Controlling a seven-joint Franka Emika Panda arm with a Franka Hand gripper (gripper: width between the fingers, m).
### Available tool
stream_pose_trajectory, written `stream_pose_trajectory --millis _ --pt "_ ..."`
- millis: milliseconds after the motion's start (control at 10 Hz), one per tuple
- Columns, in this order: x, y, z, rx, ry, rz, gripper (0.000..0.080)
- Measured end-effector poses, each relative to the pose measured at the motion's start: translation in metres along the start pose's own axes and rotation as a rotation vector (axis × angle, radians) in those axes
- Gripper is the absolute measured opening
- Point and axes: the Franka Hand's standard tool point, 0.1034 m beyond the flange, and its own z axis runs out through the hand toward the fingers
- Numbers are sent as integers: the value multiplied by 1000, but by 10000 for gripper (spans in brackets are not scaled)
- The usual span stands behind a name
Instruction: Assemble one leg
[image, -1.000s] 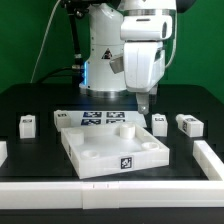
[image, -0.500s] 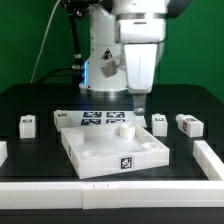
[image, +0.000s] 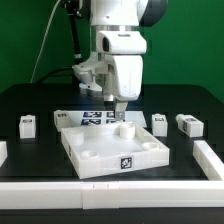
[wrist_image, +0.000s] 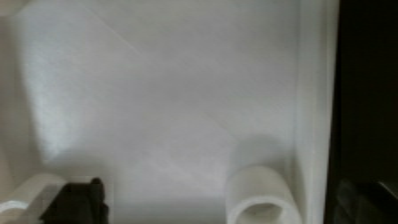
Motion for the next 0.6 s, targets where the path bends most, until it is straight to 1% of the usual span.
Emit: stream_pose_trajectory --millis 300,400,500,600 --pt "0 -1 2 4 1 1 650" --pt "1 -4 11 19 10 -1 650" --pt "-1 -12 25 31 22 -5 650" --pt "-3 -21 34 49 31 8 650"
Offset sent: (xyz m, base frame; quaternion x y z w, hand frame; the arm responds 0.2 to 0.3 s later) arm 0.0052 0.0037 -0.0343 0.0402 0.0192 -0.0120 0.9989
